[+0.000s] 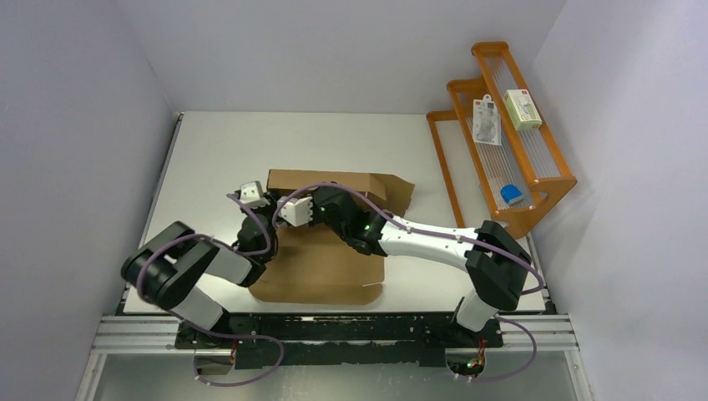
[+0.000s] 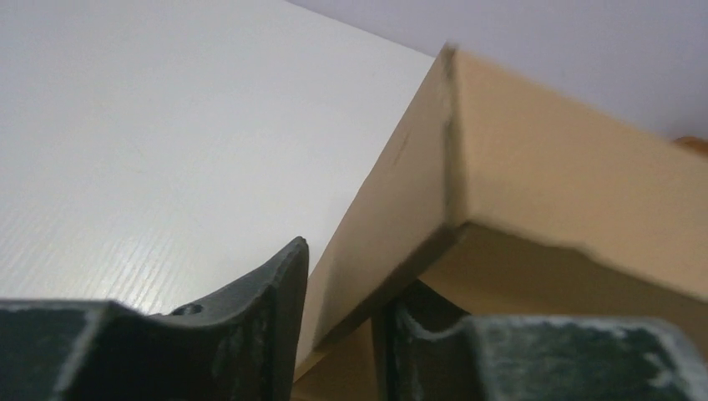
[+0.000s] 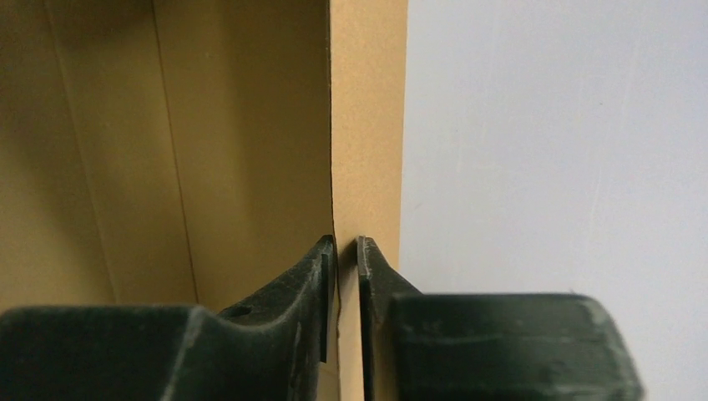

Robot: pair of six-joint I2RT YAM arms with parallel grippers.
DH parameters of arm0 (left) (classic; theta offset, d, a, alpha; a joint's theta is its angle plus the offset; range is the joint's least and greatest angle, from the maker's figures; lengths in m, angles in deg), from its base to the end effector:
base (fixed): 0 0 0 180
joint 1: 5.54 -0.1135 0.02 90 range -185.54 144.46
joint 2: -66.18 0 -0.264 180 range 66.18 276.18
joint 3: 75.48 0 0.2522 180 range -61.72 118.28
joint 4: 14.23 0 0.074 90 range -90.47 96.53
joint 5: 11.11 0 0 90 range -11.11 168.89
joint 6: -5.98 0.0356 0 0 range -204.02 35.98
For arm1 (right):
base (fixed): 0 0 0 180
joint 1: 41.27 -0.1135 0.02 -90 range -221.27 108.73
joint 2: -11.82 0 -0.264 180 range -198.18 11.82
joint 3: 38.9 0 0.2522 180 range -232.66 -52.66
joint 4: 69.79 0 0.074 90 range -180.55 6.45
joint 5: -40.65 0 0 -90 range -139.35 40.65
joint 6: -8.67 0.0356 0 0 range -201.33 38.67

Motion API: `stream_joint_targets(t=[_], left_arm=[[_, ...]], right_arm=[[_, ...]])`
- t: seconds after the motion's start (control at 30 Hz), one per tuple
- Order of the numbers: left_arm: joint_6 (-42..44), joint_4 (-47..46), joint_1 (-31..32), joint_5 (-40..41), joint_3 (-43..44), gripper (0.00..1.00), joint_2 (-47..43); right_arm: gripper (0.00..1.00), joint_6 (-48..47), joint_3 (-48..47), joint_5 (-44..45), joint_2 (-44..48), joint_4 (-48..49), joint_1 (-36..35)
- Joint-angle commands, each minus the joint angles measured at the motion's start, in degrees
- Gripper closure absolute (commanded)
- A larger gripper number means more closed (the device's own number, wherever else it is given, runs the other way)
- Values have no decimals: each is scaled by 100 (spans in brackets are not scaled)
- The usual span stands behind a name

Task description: Fold the paper box

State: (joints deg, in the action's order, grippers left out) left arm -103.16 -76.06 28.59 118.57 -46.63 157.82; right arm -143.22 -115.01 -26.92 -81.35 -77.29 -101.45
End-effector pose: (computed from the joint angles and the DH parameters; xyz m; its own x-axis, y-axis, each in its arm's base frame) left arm 0.2149 -0.1182 0.1514 0.0186 -0.3174 -0.9481 -0.0958 0.9433 -0.3177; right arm 0.1972 0.3168 0.2587 0.4578 -0.8409 -0.2887 -0.4789 0.0404 -0.8770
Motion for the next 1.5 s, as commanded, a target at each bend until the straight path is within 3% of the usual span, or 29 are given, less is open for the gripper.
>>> stream_joint_targets(t=[0.0,0.13,0.33,0.6,0.8,1.03,1.27,1.47], left_arm=[[-201,382,-116,-306,-240,58,-779],[-199,1137,-126,-484,-309,44,-1406],[-558,2146,-135,-776,-566,35,-2372],[-827,4630,-174,-1403,-385,23,-4328],[-875,5920,-246,-1448,-116,16,-5169],[-1142,6583,-420,-1640,663,11,-5235],[-1350,6650,-996,-2049,1375,7,-4796],[-1507,6862,-1659,-3100,2100,8,-4011]], right_arm=[[78,298,65,116,-192,-155,30],[70,384,111,107,-250,141,27],[59,520,155,97,-77,228,28],[39,1212,548,49,910,483,52],[23,2202,940,-197,1736,537,113],[10,4371,1104,603,2504,427,248],[10,7019,1135,1148,2951,-216,777],[12,8551,1203,938,2990,-471,1202]])
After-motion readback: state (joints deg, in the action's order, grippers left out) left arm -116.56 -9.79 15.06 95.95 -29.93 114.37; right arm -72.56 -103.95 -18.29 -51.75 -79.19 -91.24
